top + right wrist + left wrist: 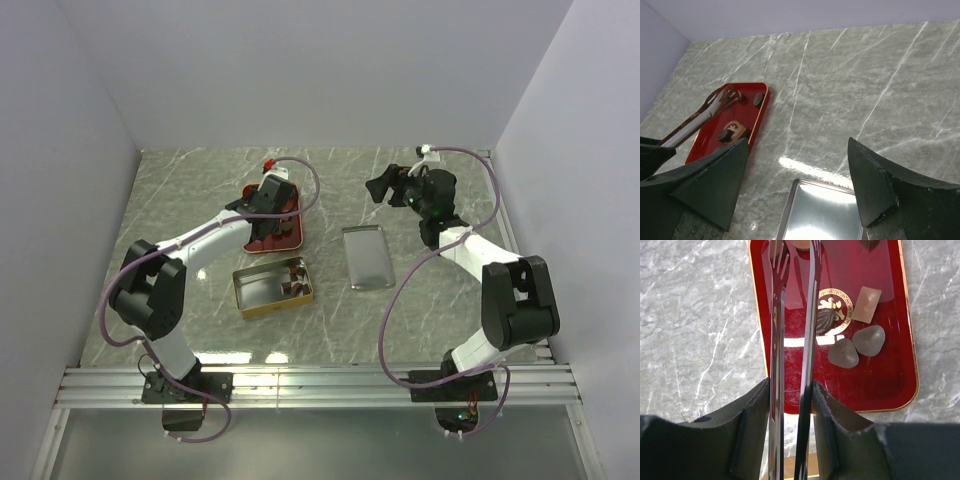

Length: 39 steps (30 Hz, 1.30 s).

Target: Pack the chocolate

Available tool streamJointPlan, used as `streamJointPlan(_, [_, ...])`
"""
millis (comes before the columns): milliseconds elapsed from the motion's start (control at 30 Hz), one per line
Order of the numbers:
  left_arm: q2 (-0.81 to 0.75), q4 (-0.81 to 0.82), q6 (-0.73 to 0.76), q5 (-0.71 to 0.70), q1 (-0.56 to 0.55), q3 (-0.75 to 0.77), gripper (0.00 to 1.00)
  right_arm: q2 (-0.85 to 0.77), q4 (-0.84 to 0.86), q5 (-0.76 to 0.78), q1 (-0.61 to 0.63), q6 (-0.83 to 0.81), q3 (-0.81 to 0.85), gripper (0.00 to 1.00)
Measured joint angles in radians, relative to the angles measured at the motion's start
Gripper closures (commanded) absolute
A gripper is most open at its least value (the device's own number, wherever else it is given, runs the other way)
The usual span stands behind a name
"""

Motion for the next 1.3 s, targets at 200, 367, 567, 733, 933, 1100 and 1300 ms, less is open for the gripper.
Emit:
streamJointPlan(200, [0.022,-0.001,0.001,-0.02,0.0,0.025,0.56,0.0,0.0,0.0,0.0,0.0,0.0,0.14])
streamJointPlan(367, [0.053,-0.003,0.001,-0.022,0.005,0.044,0.56,0.0,0.0,-0.003,0.0,0.0,0.0,0.14])
streamJointPlan(567, [0.083,-0.002,0.003,-0.021,0.015,0.051,0.56,0.0,0.0,-0.002,0.0,0.0,0.0,0.14])
streamJointPlan(733, [0.089,-0.003,0.003,-0.017,0.021,0.056,0.56,0.0,0.0,-0.002,0.0,0.0,0.0,0.14])
streamJointPlan(933, [0.091,-0.006,0.001,0.002,0.022,0.06,0.55,0.0,0.0,-0.002,0.0,0.0,0.0,0.14])
streamJointPlan(1100, [0.091,-0.007,0.0,0.022,0.022,0.06,0.54,0.0,0.0,-0.002,0.0,0.0,0.0,0.14])
streamJointPlan(1300, [0.091,-0.008,0.0,0.034,0.022,0.06,0.54,0.0,0.0,-0.003,0.0,0.0,0.0,0.14])
